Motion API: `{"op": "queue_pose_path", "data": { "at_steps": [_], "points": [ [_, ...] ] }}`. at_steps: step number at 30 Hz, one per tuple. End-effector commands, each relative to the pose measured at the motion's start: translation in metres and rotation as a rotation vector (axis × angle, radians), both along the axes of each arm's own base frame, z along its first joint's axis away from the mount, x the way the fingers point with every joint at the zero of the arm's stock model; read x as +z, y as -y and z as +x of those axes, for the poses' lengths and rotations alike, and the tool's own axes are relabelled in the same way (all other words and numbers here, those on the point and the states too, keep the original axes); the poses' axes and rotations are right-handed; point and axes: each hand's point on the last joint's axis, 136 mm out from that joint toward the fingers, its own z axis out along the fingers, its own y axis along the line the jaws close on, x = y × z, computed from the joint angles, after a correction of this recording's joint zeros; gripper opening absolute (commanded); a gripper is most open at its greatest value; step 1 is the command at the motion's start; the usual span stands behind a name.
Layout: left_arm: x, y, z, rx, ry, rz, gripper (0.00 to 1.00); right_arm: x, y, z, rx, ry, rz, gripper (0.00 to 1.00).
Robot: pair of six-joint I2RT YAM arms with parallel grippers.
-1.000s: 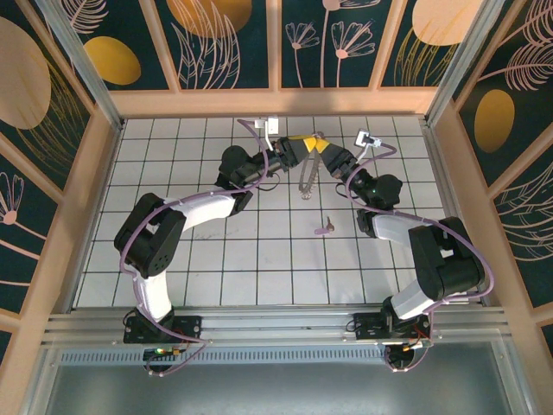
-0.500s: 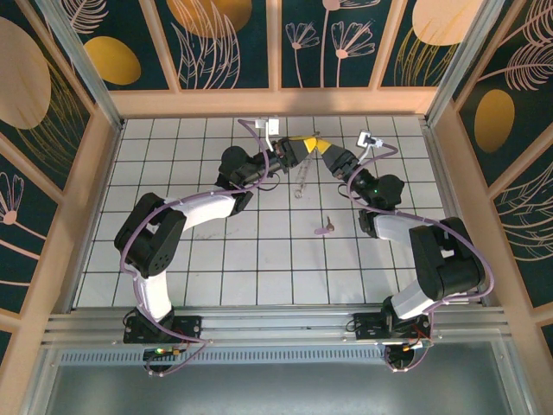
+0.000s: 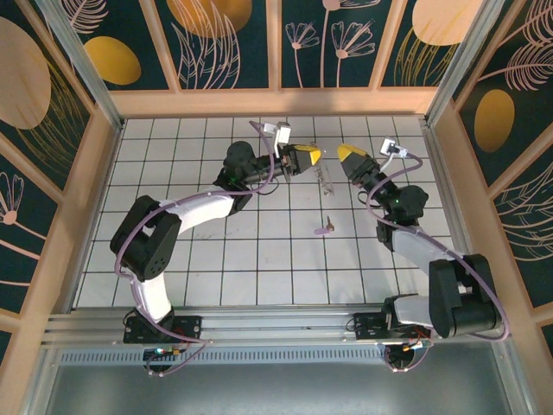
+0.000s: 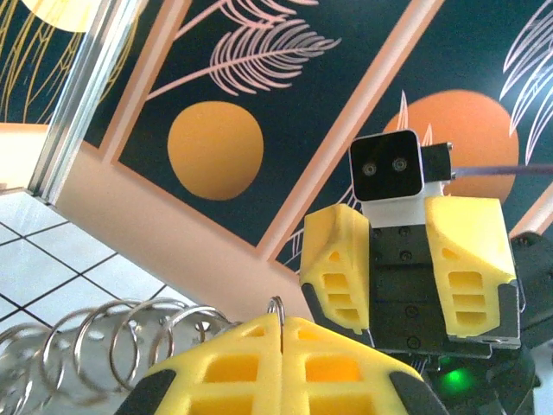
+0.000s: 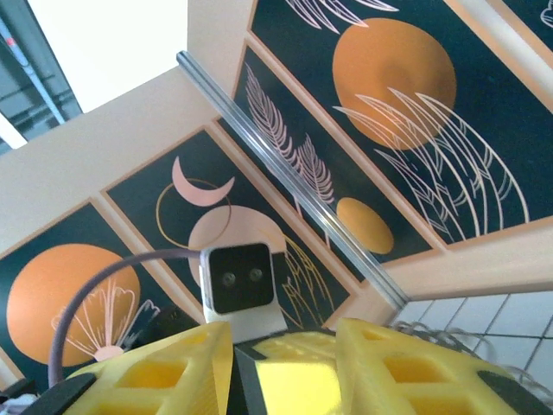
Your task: Put the keys on the keyring
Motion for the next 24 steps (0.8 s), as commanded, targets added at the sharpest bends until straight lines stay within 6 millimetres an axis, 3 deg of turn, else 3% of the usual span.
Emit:
{"op": "queue_pose_path", "data": {
  "at_steps": [1, 16, 24],
  "points": [
    [0.039, 0.0, -0.021, -0.067, 0.166, 0.009, 0.0, -0.008, -0.001, -0.01, 0.01, 0.032, -0.09, 0.37],
    [0.044, -0.006, -0.049, -0.222, 0.222, 0.054, 0.0, -0.022, -0.009, -0.042, 0.094, 0.117, -0.206, 0.35],
    [0.047, -0.008, -0.055, -0.269, 0.209, 0.019, 0.0, -0.017, -0.014, -0.044, 0.131, 0.14, -0.209, 0.36]
  ]
}}
